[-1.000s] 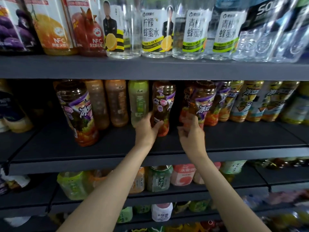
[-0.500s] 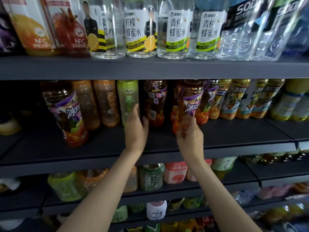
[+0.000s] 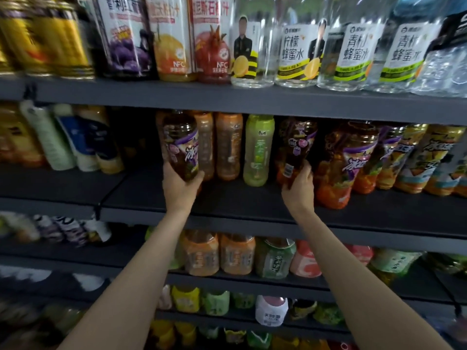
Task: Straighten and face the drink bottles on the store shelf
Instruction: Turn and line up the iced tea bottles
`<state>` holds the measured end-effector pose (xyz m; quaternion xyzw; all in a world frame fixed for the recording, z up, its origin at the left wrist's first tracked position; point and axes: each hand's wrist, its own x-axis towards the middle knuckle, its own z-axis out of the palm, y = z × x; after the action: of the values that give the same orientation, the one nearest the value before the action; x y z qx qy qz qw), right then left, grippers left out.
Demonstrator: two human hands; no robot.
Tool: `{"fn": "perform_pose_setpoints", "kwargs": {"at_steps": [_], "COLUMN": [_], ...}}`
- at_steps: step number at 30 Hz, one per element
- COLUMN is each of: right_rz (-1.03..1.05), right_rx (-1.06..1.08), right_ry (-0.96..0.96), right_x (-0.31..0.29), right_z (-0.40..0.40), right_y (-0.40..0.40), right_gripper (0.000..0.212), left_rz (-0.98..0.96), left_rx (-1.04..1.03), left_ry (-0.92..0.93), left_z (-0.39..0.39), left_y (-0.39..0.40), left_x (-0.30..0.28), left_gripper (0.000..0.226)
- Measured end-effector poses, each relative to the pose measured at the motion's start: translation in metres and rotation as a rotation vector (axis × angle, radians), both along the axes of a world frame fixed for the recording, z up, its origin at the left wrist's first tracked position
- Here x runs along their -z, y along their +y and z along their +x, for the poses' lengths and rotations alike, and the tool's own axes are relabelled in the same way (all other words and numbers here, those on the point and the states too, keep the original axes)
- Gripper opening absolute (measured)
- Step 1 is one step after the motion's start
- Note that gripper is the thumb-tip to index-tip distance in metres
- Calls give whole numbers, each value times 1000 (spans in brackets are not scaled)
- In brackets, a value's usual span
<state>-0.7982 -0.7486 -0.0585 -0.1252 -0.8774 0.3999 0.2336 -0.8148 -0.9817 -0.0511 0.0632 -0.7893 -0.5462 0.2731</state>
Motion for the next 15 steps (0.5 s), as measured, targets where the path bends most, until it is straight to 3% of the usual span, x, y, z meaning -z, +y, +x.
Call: {"fn": "perform_pose_setpoints", "kwargs": {"at_steps": [3, 7, 15], "right_rz": [21, 105, 260], "right_rx": [-66, -105, 32], "right_ry": [-19, -27, 317], "right_x": [-1, -2, -26], "right_z": [6, 21, 62], "right_y": [10, 17, 47], "right_gripper": [77, 71, 48], "left_rz": [-37, -71, -78], "left_rx": [-22, 122, 545], "left_ry": [-43, -30, 0], "left_z": [-3, 11, 22], "left_y": [0, 21, 105], "left_x": [-1, -2, -4], "left_gripper": [61, 56, 64]}}
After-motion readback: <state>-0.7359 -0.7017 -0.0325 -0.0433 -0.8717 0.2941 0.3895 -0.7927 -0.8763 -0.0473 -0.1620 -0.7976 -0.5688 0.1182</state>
